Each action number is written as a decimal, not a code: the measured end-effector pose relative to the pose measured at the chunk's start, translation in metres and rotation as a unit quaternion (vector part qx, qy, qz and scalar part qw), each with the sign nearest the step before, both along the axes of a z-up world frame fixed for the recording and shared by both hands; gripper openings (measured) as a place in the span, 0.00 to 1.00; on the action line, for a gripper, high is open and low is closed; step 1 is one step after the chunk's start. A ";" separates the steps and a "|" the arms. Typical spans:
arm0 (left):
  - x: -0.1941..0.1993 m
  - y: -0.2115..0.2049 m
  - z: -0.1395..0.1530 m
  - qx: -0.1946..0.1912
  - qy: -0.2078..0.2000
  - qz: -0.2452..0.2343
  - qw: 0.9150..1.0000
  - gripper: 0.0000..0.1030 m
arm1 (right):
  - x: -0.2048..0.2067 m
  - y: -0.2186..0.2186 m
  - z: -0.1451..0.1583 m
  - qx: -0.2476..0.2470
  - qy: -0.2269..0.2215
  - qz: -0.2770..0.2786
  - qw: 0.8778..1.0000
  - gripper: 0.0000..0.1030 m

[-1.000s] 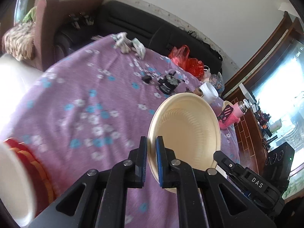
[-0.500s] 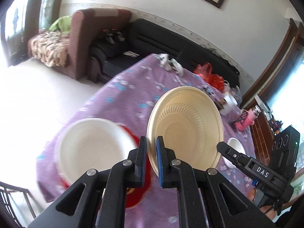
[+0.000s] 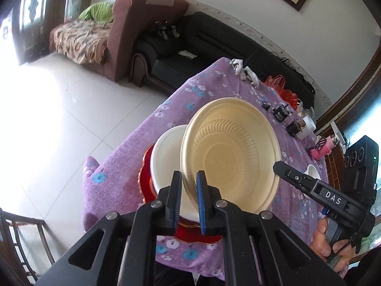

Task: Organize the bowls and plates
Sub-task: 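Lift the beige bowl and carry it to the red plate stack, then lower the beige bowl into the white bowls and open the left gripper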

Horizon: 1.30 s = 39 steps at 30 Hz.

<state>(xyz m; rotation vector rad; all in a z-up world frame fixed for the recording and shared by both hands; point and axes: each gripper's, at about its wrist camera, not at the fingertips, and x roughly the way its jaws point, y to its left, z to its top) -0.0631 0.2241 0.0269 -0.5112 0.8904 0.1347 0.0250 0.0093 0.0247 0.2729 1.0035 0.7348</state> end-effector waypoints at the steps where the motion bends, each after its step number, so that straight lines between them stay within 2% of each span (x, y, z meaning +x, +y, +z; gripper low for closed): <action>1: 0.000 0.002 -0.003 -0.006 0.005 -0.002 1.000 0.11 | 0.001 0.004 -0.002 -0.004 0.002 0.001 1.000 0.10; 6: 0.003 0.014 -0.018 -0.028 0.020 -0.006 0.999 0.11 | 0.008 0.018 -0.013 -0.025 0.015 0.003 1.000 0.10; 14: 0.006 0.021 -0.026 -0.033 0.033 -0.012 0.999 0.12 | 0.017 0.033 -0.029 -0.049 0.030 0.006 0.998 0.10; 17: 0.006 0.023 -0.023 -0.022 0.032 -0.008 0.999 0.15 | 0.017 0.037 -0.030 -0.063 0.022 0.006 0.998 0.10; 19: 0.005 0.024 -0.020 -0.009 0.031 -0.005 0.999 0.21 | 0.018 0.039 -0.031 -0.070 0.022 0.006 0.997 0.10; 24: 0.001 0.027 -0.014 -0.001 0.020 0.000 1.000 0.21 | 0.017 0.042 -0.033 -0.076 0.028 0.012 0.997 0.10; 28: -0.002 0.031 -0.011 -0.003 0.012 0.001 1.000 0.23 | 0.012 0.045 -0.026 -0.100 0.002 0.008 0.995 0.11; 32: -0.003 0.033 -0.009 -0.005 0.009 0.005 1.000 0.24 | 0.004 0.038 -0.008 -0.121 -0.051 -0.013 0.991 0.20; 36: -0.002 0.022 -0.002 0.001 0.001 -0.006 1.000 0.25 | 0.003 0.014 0.007 -0.086 -0.058 -0.025 0.994 0.22; 39: 0.002 0.002 0.005 0.020 -0.010 -0.021 1.000 0.34 | 0.007 -0.012 0.007 -0.069 -0.052 -0.050 0.995 0.22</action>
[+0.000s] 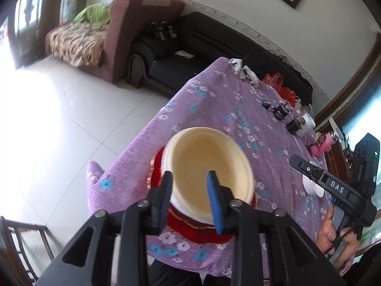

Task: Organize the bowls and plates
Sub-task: 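Lower the beige bowl into the white bowls and open the left gripper, then withdraw the left gripper from the stack toward the small white bowl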

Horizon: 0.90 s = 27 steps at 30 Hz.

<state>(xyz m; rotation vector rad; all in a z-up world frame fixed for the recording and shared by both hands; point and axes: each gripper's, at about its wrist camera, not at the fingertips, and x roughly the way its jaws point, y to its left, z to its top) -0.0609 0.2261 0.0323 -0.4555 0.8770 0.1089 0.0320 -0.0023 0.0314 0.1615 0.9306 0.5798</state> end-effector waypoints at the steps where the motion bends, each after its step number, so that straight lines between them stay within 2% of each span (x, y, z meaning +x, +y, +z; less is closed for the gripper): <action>1: 0.002 -0.008 0.002 0.010 -0.004 -0.007 1.000 0.38 | 0.002 -0.010 -0.002 0.008 0.005 -0.008 1.000 0.22; 9: 0.028 -0.099 0.003 0.046 -0.011 -0.093 0.995 0.57 | -0.001 -0.072 -0.020 0.033 0.033 -0.048 0.998 0.22; 15: 0.056 -0.177 -0.010 0.058 0.012 -0.169 0.984 0.64 | -0.007 -0.132 -0.031 0.057 0.041 -0.083 0.994 0.22; 20: 0.075 -0.228 -0.018 0.065 0.021 -0.206 0.976 0.65 | -0.014 -0.197 -0.033 0.076 0.038 -0.134 0.987 0.22; 27: 0.105 -0.279 -0.024 0.060 0.031 -0.231 0.971 0.65 | -0.017 -0.288 -0.035 0.096 0.036 -0.209 0.972 0.23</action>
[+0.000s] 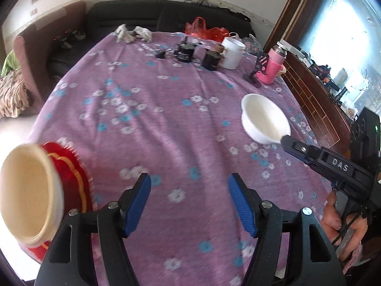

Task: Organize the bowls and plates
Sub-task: 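Withdraw the left gripper from the stack toward the small white bowl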

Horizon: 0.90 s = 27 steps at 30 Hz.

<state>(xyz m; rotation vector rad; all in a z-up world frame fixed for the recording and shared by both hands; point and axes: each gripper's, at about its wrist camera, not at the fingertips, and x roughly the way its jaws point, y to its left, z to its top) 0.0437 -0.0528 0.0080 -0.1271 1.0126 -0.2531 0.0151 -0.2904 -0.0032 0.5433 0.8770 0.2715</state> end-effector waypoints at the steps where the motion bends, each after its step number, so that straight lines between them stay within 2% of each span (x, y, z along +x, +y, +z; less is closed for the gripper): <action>1: 0.006 -0.008 0.000 0.002 -0.001 -0.002 1.000 0.65 | 0.001 -0.009 0.000 0.002 0.000 -0.007 1.000 0.23; 10: 0.067 -0.063 -0.012 0.025 0.003 -0.001 1.000 0.65 | 0.008 -0.085 0.003 0.010 0.000 -0.065 0.998 0.23; 15: 0.095 -0.079 -0.018 0.001 0.015 0.007 1.000 0.65 | 0.022 -0.114 -0.002 0.008 0.010 -0.087 0.996 0.23; 23: 0.129 -0.095 -0.018 -0.022 0.019 0.010 1.000 0.66 | 0.049 -0.140 -0.014 0.018 0.022 -0.106 0.994 0.23; 27: 0.148 -0.104 -0.028 -0.033 0.034 0.009 0.999 0.66 | 0.063 -0.153 -0.026 0.027 0.033 -0.116 0.992 0.23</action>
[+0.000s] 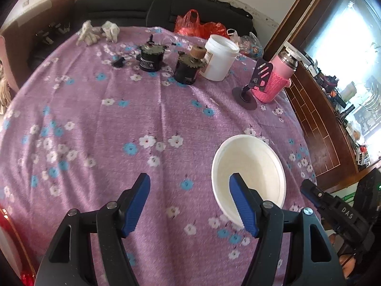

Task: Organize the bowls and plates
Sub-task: 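Withdraw the left gripper from the stack toward the small white bowl, then lower the left gripper over the small white bowl and grasp its rim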

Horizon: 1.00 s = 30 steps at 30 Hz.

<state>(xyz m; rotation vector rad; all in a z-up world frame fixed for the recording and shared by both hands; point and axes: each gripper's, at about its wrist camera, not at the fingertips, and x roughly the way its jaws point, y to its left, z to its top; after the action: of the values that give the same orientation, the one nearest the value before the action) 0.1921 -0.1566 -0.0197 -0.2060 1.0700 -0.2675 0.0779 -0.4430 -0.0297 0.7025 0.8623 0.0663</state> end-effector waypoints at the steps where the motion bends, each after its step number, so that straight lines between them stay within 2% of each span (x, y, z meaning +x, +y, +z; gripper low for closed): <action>1: 0.004 -0.002 -0.003 -0.003 0.004 -0.001 1.000 0.66 | 0.004 -0.002 -0.004 0.003 0.002 -0.002 1.000 0.23; 6: 0.022 -0.012 -0.018 -0.025 0.023 -0.006 0.999 0.66 | 0.012 -0.010 -0.023 0.031 0.000 -0.011 0.999 0.23; 11: 0.031 -0.019 -0.029 -0.041 0.032 -0.002 0.999 0.66 | 0.014 -0.016 -0.032 0.042 0.002 -0.006 0.999 0.23; 16: 0.033 -0.033 -0.041 -0.050 0.043 -0.017 0.998 0.66 | 0.014 -0.020 -0.039 0.057 0.005 0.000 0.998 0.23; 22: 0.032 -0.039 -0.048 -0.070 0.056 -0.049 0.995 0.66 | 0.014 -0.023 -0.045 0.071 0.009 -0.004 0.997 0.23; 30: 0.034 -0.038 -0.052 -0.103 0.069 -0.057 0.991 0.66 | 0.015 -0.018 -0.045 0.076 0.006 0.005 0.997 0.23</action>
<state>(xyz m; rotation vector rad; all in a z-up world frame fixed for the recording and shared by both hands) 0.2257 -0.1945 -0.0715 -0.3520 1.1938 -0.4735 0.0926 -0.4609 -0.0752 0.8420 0.8787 0.1375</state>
